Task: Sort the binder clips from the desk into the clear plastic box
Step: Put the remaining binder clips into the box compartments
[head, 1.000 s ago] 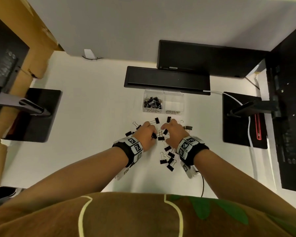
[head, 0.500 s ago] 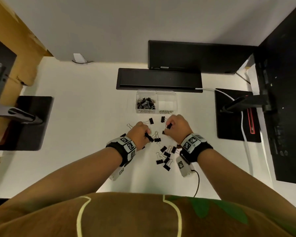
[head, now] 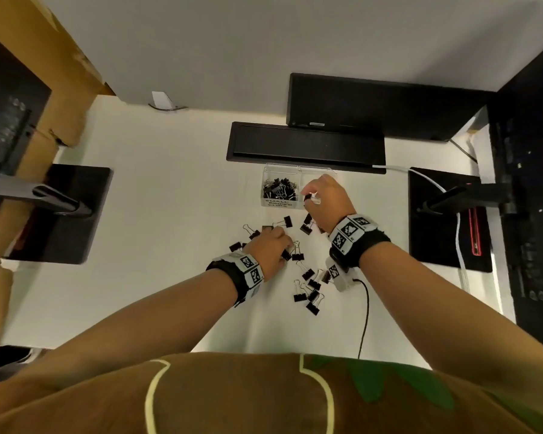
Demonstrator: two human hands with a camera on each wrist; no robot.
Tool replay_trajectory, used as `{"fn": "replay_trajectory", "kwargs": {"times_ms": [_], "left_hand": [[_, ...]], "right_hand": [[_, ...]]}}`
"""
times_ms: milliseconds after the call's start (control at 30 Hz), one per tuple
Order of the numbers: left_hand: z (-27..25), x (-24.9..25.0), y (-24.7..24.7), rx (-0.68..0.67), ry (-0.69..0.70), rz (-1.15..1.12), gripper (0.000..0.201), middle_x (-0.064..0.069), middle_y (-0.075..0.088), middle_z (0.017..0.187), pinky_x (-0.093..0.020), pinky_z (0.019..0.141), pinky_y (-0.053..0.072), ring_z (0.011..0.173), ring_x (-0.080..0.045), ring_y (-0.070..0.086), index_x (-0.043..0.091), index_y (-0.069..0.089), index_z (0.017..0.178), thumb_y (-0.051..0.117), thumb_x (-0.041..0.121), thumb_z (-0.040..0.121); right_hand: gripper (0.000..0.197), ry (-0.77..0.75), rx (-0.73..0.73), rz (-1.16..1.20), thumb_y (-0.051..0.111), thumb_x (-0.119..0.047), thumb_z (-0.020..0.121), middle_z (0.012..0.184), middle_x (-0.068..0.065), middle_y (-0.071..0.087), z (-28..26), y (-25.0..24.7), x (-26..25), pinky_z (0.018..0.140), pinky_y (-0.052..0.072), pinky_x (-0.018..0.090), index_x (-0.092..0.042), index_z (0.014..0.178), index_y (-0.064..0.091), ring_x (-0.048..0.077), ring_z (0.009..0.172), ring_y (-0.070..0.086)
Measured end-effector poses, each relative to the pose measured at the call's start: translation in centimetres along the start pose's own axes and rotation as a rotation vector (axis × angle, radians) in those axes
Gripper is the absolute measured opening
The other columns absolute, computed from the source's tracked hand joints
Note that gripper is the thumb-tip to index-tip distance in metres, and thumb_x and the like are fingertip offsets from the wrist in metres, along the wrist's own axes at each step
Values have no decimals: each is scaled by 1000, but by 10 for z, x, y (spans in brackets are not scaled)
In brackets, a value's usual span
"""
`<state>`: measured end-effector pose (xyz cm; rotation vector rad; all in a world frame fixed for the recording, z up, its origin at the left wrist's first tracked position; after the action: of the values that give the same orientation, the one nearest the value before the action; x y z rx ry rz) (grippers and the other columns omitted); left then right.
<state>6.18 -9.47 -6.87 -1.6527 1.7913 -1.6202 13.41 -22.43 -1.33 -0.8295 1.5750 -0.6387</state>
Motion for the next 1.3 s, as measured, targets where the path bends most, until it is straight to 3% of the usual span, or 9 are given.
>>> {"fn": "replay_trajectory", "kwargs": {"times_ms": [67,167,267,433,567,767,900,1067,1300], "left_hand": [[1,3,4,-27,13,82,37,-7,50,122,-39,94,45,115,-26,44,13,55,123,55,11,87],[3,6,9,-51,34,159,36,-6,51,122,-37,91,45,113,-25,44,12,54,124,53,12,89],[6,7,9,-55,61,204,28,-6,54,120,-34,91,41,113,-25,45,11,57,118,51,13,90],[10,7,-5,25,54,139,26,-9,56,116,-34,92,41,112,-27,46,9,56,115,50,18,91],[19,5,-23,137,6,66,37,-10,49,126,-39,96,43,118,-28,44,9,46,127,49,16,91],[36,0,-10,0,-73,215,69,-14,35,138,-41,94,47,123,-30,41,7,19,146,55,4,87],[40,-3,-2,-12,-80,240,65,-16,37,129,-43,87,51,115,-31,44,4,32,137,59,-2,79],[40,-9,-8,47,-194,80,31,-14,37,126,-42,83,51,103,-34,53,8,49,119,50,3,89],[37,-8,-4,8,-162,126,40,-14,41,124,-45,87,51,111,-32,47,5,48,121,59,6,83]], "right_hand": [[25,-33,-129,-86,52,-4,85,114,7,54,-12,23,1,88,46,30,-14,104,63,23,108,53],[45,-3,-321,-307,50,1,85,141,11,36,-32,53,12,99,45,41,-15,127,50,27,131,35],[55,16,-371,-450,47,5,84,143,16,28,-42,62,19,93,49,44,-14,136,40,32,130,29],[43,21,-311,-420,42,6,85,125,14,40,-45,66,29,84,48,38,-9,125,49,30,114,38],[32,35,-278,-371,45,-5,88,121,12,43,-48,64,35,89,44,36,-11,118,55,30,113,37],[23,27,-286,-194,47,0,85,115,11,46,-58,63,36,80,47,34,-4,104,58,27,101,49],[17,-14,-303,-109,50,2,82,105,14,56,-59,57,35,74,42,29,-1,95,60,25,87,54],[11,110,-183,58,60,-7,81,97,6,64,-50,31,36,76,50,26,-10,91,63,18,84,59],[11,127,101,267,61,-12,83,98,-1,64,0,-28,22,70,45,13,-17,93,64,10,85,59]]}}
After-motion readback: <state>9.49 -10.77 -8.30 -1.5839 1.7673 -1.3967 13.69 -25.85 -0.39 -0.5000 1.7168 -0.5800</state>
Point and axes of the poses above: each hand's wrist, its own z-axis towards the middle knuckle, its own y-axis out of the palm, x = y × z, the point moved 7 cm from there along z, towards the middle knuckle
